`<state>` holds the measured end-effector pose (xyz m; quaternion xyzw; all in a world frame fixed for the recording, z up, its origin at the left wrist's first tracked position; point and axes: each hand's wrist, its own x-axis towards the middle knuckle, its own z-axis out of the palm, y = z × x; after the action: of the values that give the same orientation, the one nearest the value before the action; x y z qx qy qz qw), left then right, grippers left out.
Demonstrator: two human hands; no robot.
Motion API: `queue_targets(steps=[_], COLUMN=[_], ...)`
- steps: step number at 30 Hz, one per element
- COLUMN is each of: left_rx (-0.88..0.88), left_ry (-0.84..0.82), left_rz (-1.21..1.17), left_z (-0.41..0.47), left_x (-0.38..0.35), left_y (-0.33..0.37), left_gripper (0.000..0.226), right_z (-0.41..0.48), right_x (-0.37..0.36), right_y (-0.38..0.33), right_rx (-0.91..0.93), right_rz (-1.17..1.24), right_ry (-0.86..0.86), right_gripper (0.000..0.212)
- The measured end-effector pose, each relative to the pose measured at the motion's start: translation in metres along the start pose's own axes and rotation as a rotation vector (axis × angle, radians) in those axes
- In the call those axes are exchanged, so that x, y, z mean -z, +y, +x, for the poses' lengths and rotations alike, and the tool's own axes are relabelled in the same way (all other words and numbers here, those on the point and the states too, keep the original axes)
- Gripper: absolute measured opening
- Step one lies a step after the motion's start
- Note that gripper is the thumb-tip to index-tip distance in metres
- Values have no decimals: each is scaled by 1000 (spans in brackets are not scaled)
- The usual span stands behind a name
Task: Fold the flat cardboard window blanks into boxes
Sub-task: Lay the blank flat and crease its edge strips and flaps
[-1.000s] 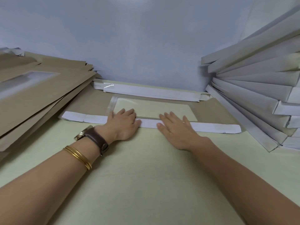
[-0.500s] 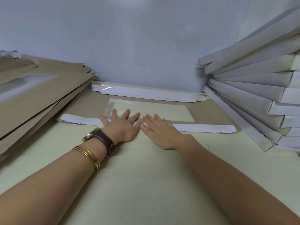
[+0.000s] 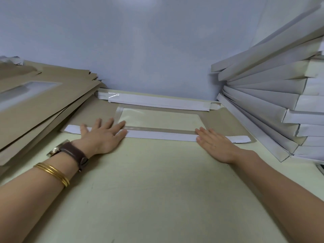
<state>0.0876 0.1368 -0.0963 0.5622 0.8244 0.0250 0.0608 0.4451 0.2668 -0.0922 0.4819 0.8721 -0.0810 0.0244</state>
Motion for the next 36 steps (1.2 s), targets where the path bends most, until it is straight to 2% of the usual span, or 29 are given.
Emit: queue_targets(steps=[5, 12, 20, 26, 31, 36], left_rx=[-9, 10, 6, 16, 15, -106], left_ry=[18, 11, 17, 101, 242, 360], left_rz=[-2, -16, -17, -28, -24, -36], left_z=[4, 7, 8, 2, -5, -14], left_x=[-1, 1, 2, 5, 8, 14], left_y=[-28, -54, -56, -46, -34, -10], left_gripper=[56, 58, 57, 56, 46, 30], right_z=[-13, -24, -23, -21, -24, -33], right_x=[5, 11, 12, 8, 7, 9], right_y=[26, 51, 57, 55, 52, 43], right_rx=[-46, -115, -113, -143, -147, -166], right_rz=[-12, 92, 71, 36, 6, -59], right_ry=[0, -7, 16, 28, 42, 21], right_gripper=[56, 59, 51, 51, 52, 52])
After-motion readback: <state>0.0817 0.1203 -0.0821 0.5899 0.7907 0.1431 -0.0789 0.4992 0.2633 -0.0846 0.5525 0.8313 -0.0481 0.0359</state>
